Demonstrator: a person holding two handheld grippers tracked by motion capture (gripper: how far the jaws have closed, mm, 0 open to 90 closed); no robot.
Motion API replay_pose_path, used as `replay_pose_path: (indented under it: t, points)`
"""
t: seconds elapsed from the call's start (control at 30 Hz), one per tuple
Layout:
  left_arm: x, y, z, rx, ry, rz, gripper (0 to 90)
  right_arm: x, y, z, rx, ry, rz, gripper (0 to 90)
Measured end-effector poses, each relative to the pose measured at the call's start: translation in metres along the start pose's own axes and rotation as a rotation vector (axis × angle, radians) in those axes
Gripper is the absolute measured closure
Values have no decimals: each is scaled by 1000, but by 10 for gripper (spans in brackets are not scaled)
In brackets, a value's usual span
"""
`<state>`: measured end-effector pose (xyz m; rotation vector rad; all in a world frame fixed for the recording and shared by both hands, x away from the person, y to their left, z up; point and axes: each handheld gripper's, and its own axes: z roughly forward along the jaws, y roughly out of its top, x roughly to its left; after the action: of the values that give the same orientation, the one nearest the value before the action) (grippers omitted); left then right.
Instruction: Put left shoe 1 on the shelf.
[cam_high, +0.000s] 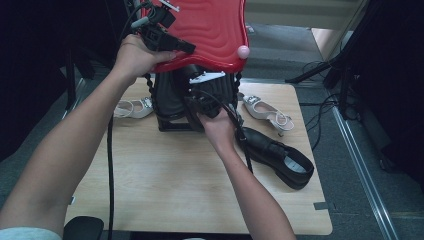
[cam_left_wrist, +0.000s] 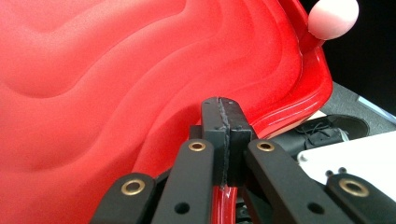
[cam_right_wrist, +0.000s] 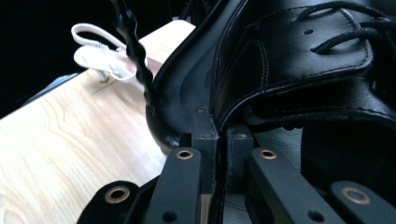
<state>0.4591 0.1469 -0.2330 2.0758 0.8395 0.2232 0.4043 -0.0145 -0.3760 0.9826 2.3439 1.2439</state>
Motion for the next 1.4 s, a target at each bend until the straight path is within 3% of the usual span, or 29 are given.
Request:
replay_pose_path:
  t: [0.27,0.47,0.6,0.77,1.0,1.13,1.3,1.33,1.4]
  points:
    - [0,0,0,-1,2,2,900,2,11,15,-15,-30,-2,869]
    - [1,-1,0,-4,-2,-1,900,9,12,25,8,-37,3,844]
    - [-1,-1,0,-14,8,-1,900,9,13,30,29,-8,67,784]
    - [0,-1,0,-12,4,-6,900,11,13,32,8,5,85,701]
    - [3,-2,0,-13,-8,-6,900,12,11,20,-21,35,96,694]
    - [3,-1,1,-13,-10,-5,900,15,9,7,-19,53,100,751]
    - [3,-2,1,-19,-11,2,900,16,0,-14,-30,109,100,849]
    - [3,-2,1,-22,-11,6,900,16,-5,-22,-26,140,99,890]
    - [3,-2,1,-22,-12,5,900,17,-11,-28,-9,141,89,900]
